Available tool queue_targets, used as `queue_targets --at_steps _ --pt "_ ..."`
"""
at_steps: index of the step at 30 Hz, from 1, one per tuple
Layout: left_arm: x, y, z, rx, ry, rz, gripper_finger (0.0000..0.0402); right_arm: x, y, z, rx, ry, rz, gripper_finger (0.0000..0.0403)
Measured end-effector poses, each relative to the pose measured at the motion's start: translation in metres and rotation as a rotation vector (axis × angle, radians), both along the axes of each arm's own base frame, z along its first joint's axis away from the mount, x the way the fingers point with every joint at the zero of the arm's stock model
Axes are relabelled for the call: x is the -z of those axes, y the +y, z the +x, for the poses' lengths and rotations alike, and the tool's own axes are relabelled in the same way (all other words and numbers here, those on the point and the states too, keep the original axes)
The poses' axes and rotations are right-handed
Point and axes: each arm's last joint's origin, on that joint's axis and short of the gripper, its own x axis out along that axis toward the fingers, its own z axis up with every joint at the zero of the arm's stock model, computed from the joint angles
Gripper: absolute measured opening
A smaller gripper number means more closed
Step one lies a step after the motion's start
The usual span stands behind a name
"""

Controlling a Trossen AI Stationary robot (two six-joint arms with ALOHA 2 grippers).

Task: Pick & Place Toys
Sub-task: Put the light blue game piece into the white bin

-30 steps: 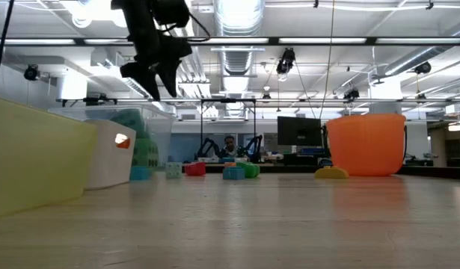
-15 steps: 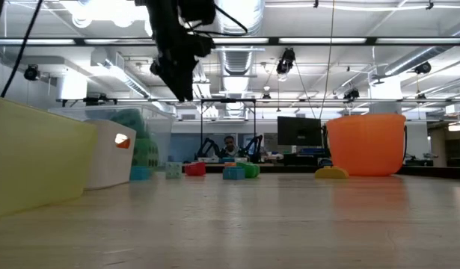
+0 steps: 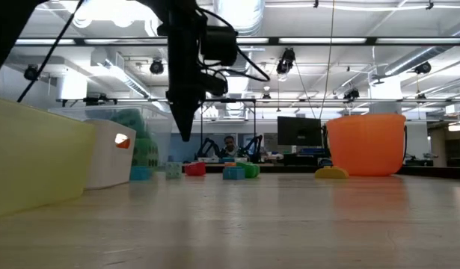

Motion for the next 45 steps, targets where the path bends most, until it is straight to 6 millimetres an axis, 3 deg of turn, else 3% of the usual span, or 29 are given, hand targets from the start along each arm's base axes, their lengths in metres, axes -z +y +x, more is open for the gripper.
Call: queue_targets --at_steps 13,22,26,36,45 --pt "0.037 -0.006 0.008 0.204 0.206 0.040 0.0222 -0.001 0.001 0.001 0.003 -0.015 0.038 0.0332" --pt "0.042 -0.003 0.011 0.225 0.238 0.127 0.0212 -0.001 0.002 0.001 0.016 -0.011 0.065 0.0332" --pt "0.046 -0.004 0.012 0.231 0.221 0.070 0.0230 -0.001 0.002 0.001 0.027 -0.011 0.074 0.0332" --pt "0.066 -0.001 0.013 0.234 0.288 0.062 0.0329 -0.002 0.002 0.002 0.033 -0.021 0.083 0.0332" --pt "0.072 -0.002 0.014 0.253 0.291 0.026 0.0340 -0.003 0.003 0.003 0.019 -0.027 0.108 0.0332"
